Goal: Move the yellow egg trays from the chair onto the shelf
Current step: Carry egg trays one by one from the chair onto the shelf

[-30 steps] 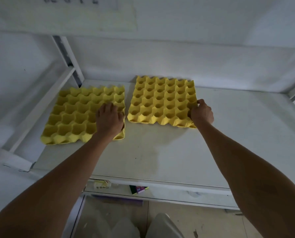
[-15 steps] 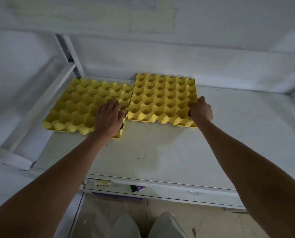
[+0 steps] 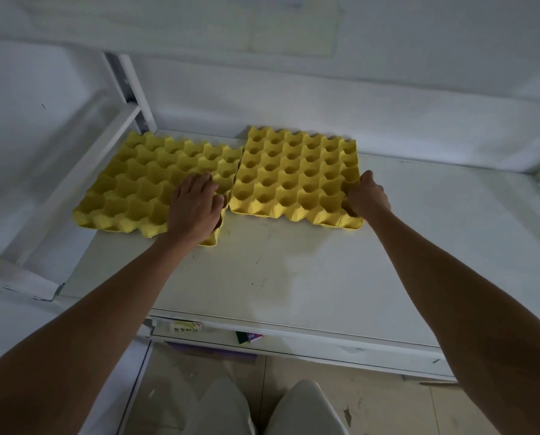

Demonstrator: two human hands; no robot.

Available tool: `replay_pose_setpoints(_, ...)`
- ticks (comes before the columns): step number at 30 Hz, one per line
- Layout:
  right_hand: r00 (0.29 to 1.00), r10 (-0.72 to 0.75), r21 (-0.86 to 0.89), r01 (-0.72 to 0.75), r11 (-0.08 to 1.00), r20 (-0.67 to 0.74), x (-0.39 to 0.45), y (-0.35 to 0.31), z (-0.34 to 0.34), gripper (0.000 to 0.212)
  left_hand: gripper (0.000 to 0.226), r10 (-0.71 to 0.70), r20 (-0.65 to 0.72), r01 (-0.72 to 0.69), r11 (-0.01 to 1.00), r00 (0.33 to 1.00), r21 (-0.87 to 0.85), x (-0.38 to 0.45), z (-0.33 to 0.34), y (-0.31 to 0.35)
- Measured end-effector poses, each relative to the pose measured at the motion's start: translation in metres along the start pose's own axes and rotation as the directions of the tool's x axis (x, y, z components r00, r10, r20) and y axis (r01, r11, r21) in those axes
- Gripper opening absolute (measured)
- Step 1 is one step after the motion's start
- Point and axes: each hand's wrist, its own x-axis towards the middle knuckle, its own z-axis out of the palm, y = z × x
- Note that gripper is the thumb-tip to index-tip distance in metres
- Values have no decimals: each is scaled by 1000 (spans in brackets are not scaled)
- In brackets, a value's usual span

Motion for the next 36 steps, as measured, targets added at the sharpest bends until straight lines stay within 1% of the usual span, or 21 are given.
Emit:
replay_pose_setpoints(3, 998, 23, -20, -21, 1000, 66, 0, 2, -10, 50, 40, 9, 30, -8, 1000, 1000, -3, -1, -1, 0)
replay_pose_setpoints(4, 998, 31, -28, -30, 999, 58, -2, 2, -13, 55, 41, 15, 38, -15, 1000, 999, -8, -1, -3, 0)
replay_pose_setpoints(5, 999, 30, -40, -30, 999, 17, -4, 0, -17, 59, 42, 15, 48, -15, 1000, 999, -16, -2, -6, 1)
replay_pose_setpoints(7, 992, -16, -68, 8, 998, -122, -11, -6, -22, 59, 46, 13, 74, -11, 1000, 997, -20, -3, -13, 4)
replay_pose_setpoints(9, 968, -114, -97, 95, 991, -221, -21, -20, -21, 53, 50, 21, 104, -21, 1000, 994, 3, -2, -21, 10)
replay_pose_setpoints(10, 957, -172, -131, 144, 981, -234, -26, -29, -18, 51, 52, 23, 125, -25, 1000, 992, 17, -1, -26, 14)
replay_pose_setpoints(11, 949, -229, -176, 192, 966, -218, -32, -39, -14, 51, 53, 18, 157, -23, 999, 987, 33, 1, -31, 17)
replay_pose_setpoints(13, 930, -343, -247, 305, 920, -132, -45, -58, -5, 56, 56, -12, 221, 0, 998, 975, 56, 0, -42, 24)
replay_pose_setpoints(16, 854, -519, -336, 499, 798, 37, -55, -79, 5, 65, 60, -34, 247, 3, 992, 968, 123, -9, -62, 33)
replay_pose_setpoints(18, 781, -606, -360, 614, 702, 151, -53, -88, 7, 67, 60, -77, 230, 38, 985, 970, 168, -23, -78, 38)
replay_pose_setpoints(21, 678, -664, -339, 734, 588, 317, -53, -95, 6, 67, 59, -185, 250, 132, 968, 950, 216, -58, -94, 48)
replay_pose_setpoints(24, 564, -722, -343, 823, 453, 401, -72, -86, 1, 68, 61, -292, 290, 231, 946, 912, 227, -110, -100, 72)
replay_pose_setpoints(27, 440, -757, -241, 898, 368, 483, -108, -70, -2, 67, 64, -394, 303, 352, 917, 867, 186, -168, -104, 108)
replay_pose_setpoints(29, 342, -765, -184, 940, 288, 546, -137, -65, 0, 67, 65, -460, 287, 426, 887, 840, 177, -205, -112, 130)
replay_pose_setpoints(32, 159, -771, -121, 987, 108, 616, -189, -63, 11, 70, 64, -571, 240, 547, 821, 785, 163, -266, -124, 158)
replay_pose_setpoints(34, 22, -731, -49, 999, -16, 682, -238, -58, 19, 71, 62, -657, 221, 640, 753, 721, 152, -313, -134, 175)
replay_pose_setpoints(36, -98, -700, 9, 992, -130, 707, -291, -48, 33, 72, 60, -733, 206, 705, 680, 648, 201, -367, -142, 189)
